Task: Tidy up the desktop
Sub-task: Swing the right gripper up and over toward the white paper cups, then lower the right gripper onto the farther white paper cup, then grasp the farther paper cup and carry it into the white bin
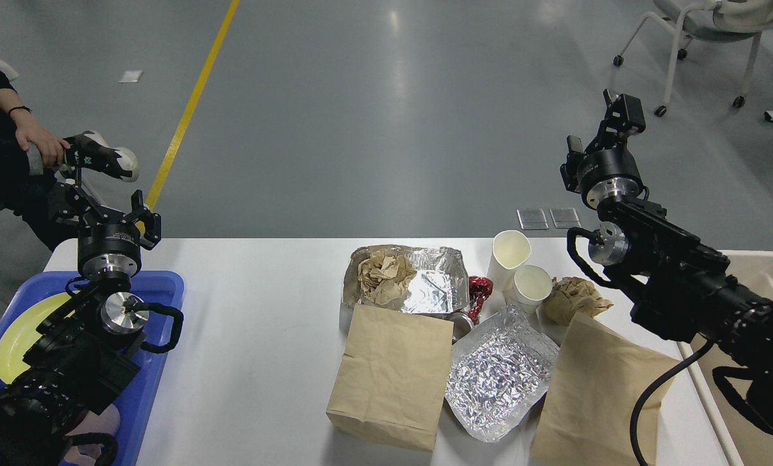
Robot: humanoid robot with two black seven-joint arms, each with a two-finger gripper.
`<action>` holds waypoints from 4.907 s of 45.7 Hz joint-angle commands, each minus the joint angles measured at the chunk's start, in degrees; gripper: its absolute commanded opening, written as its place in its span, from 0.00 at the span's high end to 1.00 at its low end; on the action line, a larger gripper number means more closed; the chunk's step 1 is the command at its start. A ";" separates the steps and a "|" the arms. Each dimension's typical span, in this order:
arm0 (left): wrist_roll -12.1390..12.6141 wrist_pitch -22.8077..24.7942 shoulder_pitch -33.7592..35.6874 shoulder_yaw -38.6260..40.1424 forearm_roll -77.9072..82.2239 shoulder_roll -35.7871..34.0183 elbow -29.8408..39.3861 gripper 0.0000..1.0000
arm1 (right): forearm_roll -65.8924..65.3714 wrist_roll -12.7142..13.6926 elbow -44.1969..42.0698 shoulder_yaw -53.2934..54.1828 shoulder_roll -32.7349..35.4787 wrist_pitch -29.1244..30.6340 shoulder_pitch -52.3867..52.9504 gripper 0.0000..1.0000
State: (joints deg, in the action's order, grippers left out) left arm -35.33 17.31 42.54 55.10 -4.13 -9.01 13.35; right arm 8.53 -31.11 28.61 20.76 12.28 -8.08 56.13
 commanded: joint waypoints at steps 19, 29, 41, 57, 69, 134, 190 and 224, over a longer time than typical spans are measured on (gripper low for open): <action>0.00 0.00 0.00 0.00 0.00 0.04 0.01 0.03 | -4.83 10.71 -0.31 -49.57 2.31 1.04 13.21 0.00; 0.00 0.00 0.00 0.00 0.00 0.04 0.01 0.03 | -4.92 16.51 0.04 -63.47 0.47 12.63 18.74 0.00; 0.00 0.00 0.00 -0.08 0.00 0.04 0.01 0.03 | -4.40 21.61 2.14 -72.52 0.38 45.42 28.58 0.00; 0.00 0.00 0.00 0.00 0.00 0.04 0.01 0.03 | -4.04 21.53 17.61 -89.76 0.47 47.28 45.02 0.00; -0.09 0.00 0.00 -0.08 0.08 0.04 0.01 0.03 | -4.22 21.61 12.88 -88.79 0.73 39.91 36.87 0.00; -0.09 0.00 0.00 -0.08 0.09 0.04 0.01 0.03 | -4.13 21.79 -5.14 -87.12 -10.78 12.74 10.14 0.89; -0.09 0.00 0.00 -0.08 0.00 0.04 0.01 0.03 | -4.66 21.26 15.95 -86.68 12.51 31.72 54.18 1.00; -0.09 0.00 0.00 -0.08 0.09 0.04 0.01 0.03 | -4.22 21.61 -1.63 -85.19 23.58 5.54 -3.12 0.93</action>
State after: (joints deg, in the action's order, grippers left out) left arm -35.42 17.32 42.54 55.02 -4.06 -8.96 13.34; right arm 3.78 -9.51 27.41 -64.87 36.22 4.36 60.03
